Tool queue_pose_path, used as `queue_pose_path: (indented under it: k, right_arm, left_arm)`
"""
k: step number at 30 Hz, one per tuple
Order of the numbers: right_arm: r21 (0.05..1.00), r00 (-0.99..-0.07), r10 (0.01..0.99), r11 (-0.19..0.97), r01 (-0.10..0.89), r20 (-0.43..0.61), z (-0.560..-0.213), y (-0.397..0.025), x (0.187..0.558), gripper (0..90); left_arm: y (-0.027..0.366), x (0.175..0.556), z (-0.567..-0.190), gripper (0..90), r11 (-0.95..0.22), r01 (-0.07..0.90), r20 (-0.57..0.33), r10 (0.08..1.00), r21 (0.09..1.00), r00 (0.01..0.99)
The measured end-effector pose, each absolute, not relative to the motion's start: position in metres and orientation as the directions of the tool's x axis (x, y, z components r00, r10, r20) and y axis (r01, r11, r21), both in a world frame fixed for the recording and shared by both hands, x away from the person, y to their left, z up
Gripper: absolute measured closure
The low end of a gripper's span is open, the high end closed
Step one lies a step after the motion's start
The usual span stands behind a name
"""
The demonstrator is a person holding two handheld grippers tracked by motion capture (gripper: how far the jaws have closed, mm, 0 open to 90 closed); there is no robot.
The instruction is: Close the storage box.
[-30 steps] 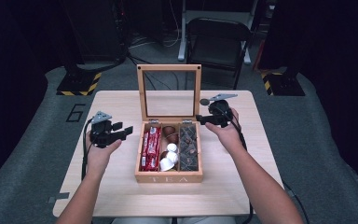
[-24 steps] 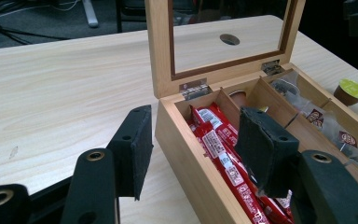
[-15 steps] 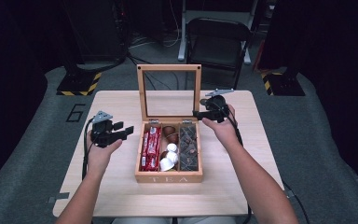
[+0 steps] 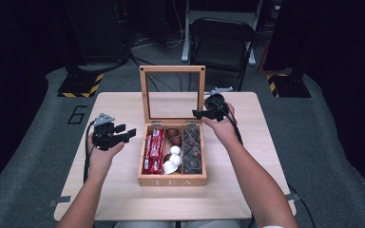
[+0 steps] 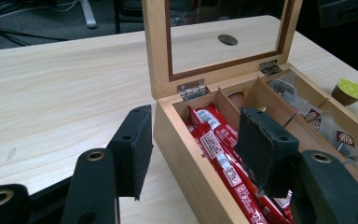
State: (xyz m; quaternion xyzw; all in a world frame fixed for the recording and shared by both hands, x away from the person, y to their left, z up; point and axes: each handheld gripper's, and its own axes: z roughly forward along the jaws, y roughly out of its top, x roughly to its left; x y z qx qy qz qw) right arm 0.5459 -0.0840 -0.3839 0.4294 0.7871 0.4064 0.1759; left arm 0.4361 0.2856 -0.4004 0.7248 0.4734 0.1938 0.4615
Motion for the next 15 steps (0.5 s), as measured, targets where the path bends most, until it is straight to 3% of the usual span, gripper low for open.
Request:
queue_pose_path:
  k: [15]
  right_arm:
    - [0.779, -0.522, 0.85, 0.279, 0.562, 0.072, -0.391, -0.087, 0.567, 32.9]
  left_arm:
    - [0.288, 0.436, -0.402, 45.7, -0.119, 0.509, -0.159, 0.869, 0.852, 0.469]
